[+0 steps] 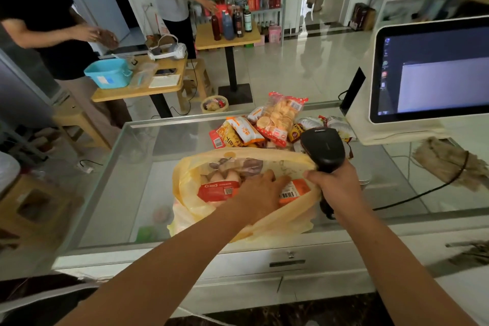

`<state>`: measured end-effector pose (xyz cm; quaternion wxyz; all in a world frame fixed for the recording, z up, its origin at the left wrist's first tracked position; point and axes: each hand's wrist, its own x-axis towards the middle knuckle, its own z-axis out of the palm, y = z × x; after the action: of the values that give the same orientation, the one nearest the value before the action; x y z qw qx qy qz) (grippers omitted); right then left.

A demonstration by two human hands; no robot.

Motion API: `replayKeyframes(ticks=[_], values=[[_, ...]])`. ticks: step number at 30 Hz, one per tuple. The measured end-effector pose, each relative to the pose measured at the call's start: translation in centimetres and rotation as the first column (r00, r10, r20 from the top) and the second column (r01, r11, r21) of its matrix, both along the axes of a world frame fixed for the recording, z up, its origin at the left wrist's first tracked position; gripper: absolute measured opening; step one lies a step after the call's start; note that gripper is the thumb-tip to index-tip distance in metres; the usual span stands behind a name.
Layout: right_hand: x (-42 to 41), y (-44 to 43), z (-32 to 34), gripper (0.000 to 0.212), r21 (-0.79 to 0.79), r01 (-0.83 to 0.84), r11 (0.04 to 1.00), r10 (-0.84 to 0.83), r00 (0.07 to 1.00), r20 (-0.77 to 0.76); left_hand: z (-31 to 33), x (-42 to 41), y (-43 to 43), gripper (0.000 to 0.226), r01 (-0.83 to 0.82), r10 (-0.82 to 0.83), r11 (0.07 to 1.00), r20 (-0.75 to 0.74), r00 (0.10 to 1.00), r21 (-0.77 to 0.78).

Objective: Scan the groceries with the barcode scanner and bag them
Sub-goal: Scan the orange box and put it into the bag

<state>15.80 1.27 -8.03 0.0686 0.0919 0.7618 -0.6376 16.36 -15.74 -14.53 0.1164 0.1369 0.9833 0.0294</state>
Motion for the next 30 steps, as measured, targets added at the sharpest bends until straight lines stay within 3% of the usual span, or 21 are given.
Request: replayKeyframes(ticks=[4,5,6,8,9,11,12,13,15,17,20,25,30], values=[[0.2,-0.7,-0.6,0.045,0.060,-0.020,0.998,0.020,1.000,-0.003,-4.1,0.1,1.2,0.060,0.030,-0.031,0.999,-0.025,0.999,-0.037],[0.3,-0.7,-0.7,0.046,0.062,-0.020,0.998,0.020,1.000,-0.007,-4.5,0.1,1.3,0.060,0.049,-0.049,0.999,-0.007,0.999,0.024],[0.4,-0.7,-0.8,0.047,0.058,-0.019,0.998,0.020,1.000,-0.010,-4.2,0.3,1.3,0.059,0.082,-0.084,0.984,0.006,0.996,0.159],[0.6,-0.5,-0.9,0.048,0.029,-0.012,1.000,0.013,1.000,-0.006,-2.1,0.6,0.5,0.050,0.099,-0.155,0.865,0.073,0.985,0.492],[0.5,-0.3,-0.9,0.047,0.015,-0.008,1.000,0.008,1.000,-0.001,-1.0,0.7,-0.6,0.045,0.089,-0.160,0.800,0.069,0.985,0.593],[0.2,0.2,-0.9,0.045,-0.008,0.009,1.000,-0.009,1.000,0.019,0.2,0.5,-4.0,0.049,0.110,-0.074,0.727,-0.082,0.994,0.678],[0.1,0.4,-0.9,0.043,-0.016,0.022,1.000,-0.022,0.999,0.028,0.4,0.3,-6.0,0.052,0.115,-0.026,0.762,-0.147,0.989,0.638],[0.1,0.6,-0.8,0.042,-0.022,0.033,0.999,-0.032,0.999,0.033,0.0,0.1,-8.1,0.056,0.110,-0.027,0.852,-0.167,0.986,0.512],[0.0,0.9,-1.0,0.042,-0.022,0.046,0.999,-0.045,0.998,0.048,-0.7,0.2,-11.1,0.070,0.136,-0.134,0.982,-0.027,0.991,0.135],[0.2,0.9,-1.1,0.043,-0.023,0.041,0.999,-0.039,0.997,0.071,-2.2,0.6,-12.3,0.084,0.193,-0.184,0.975,0.088,0.979,-0.111],[0.5,0.6,-1.4,0.050,-0.018,0.011,1.000,-0.010,0.995,0.099,-3.0,0.8,-11.4,0.081,0.167,-0.175,0.979,-0.061,0.983,-0.120],[0.3,0.0,-1.2,0.046,0.013,-0.037,0.999,0.035,0.995,0.098,-2.5,-0.2,-10.1,0.061,0.115,-0.129,0.978,-0.077,0.989,-0.174],[0.3,-0.4,-1.2,0.040,0.043,-0.058,0.997,0.054,0.996,0.077,-2.5,-1.1,-9.6,0.066,0.125,-0.136,0.974,-0.046,0.990,-0.188]])
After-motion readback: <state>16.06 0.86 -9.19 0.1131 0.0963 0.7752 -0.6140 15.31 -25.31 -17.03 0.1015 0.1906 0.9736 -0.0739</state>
